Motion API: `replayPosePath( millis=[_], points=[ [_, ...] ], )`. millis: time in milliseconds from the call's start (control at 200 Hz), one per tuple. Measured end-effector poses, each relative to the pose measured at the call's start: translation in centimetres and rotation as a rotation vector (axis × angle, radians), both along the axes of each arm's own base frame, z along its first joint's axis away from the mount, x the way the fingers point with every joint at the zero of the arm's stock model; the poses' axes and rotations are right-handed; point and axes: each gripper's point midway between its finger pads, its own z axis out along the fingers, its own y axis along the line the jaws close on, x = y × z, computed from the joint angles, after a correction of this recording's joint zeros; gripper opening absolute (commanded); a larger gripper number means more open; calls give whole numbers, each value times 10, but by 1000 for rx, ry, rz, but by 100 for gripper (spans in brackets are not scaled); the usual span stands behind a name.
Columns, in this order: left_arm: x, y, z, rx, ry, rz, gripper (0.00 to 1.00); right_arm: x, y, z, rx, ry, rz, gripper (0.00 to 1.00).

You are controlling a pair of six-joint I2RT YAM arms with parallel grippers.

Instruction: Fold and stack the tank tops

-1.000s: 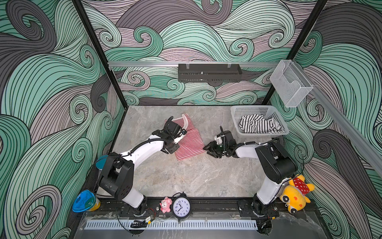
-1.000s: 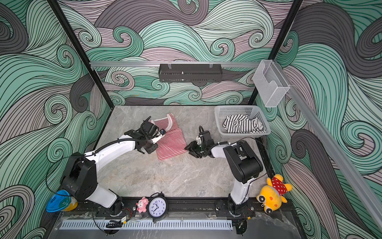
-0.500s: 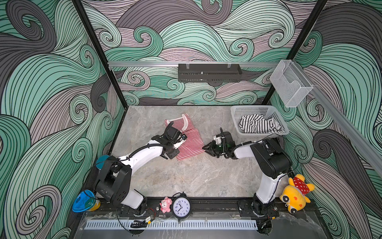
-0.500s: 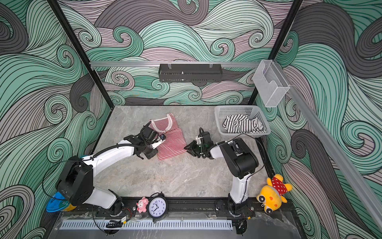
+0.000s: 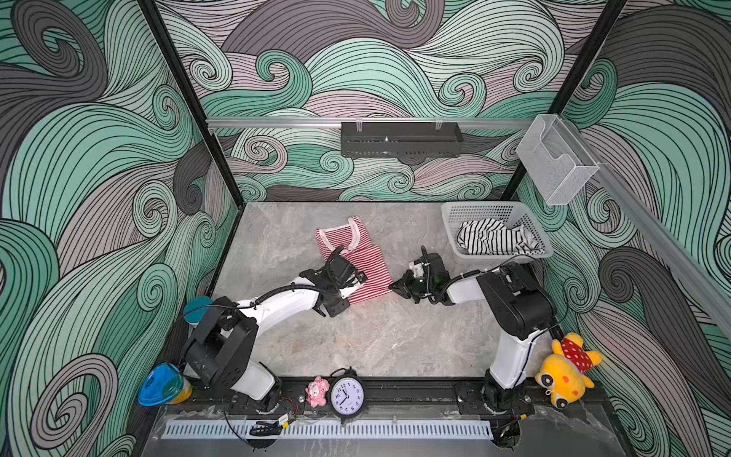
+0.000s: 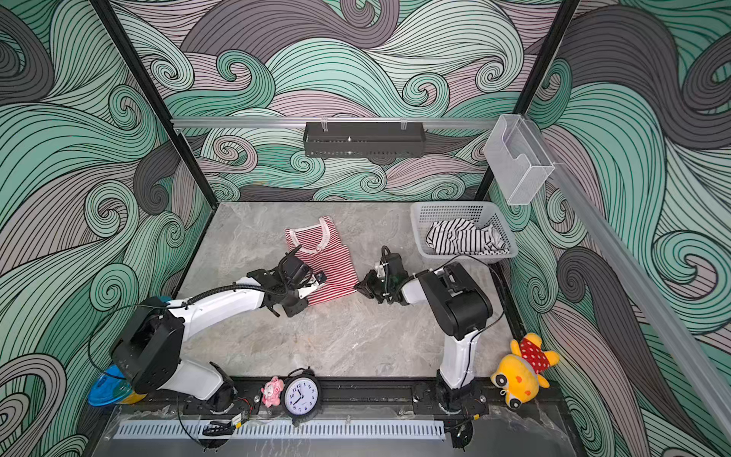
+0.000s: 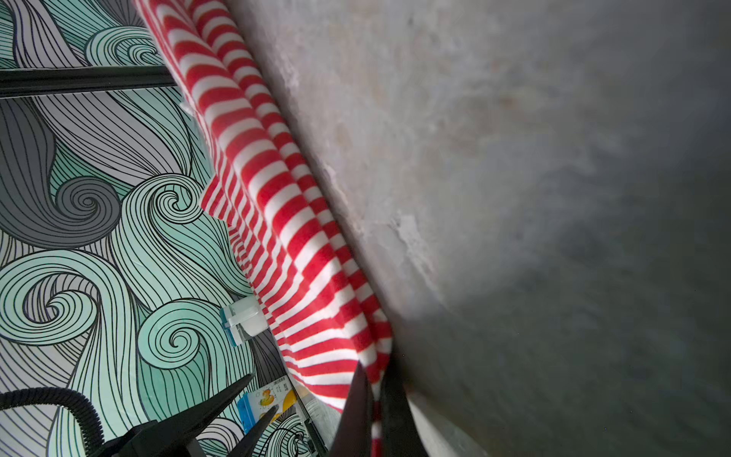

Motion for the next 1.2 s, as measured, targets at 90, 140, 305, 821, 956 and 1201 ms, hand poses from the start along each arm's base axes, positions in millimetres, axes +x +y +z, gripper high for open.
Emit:
replayPosePath(
  millis=[90,140,305,821,956,1201],
  points=[
    [0,-5,-9,21,6,-18,38,-1,-1,0,-3,6,0,0],
    [0,-6,-16,36,12,-25,38,-3,-1,1,-8,12,1,0],
    [-1,-8,-30,76,23,-42,41,-7,-3,3,-20,24,5,0],
    [-10,-19,-36,128,-27,-100,40,-9,-5,2,-29,34,8,0],
    [-6,-17,-36,161,-50,-93,38,-9,-5,2,-28,34,8,0],
    [0,-17,-37,189,-64,-88,27,-9,-5,2,-28,36,7,0]
  ],
)
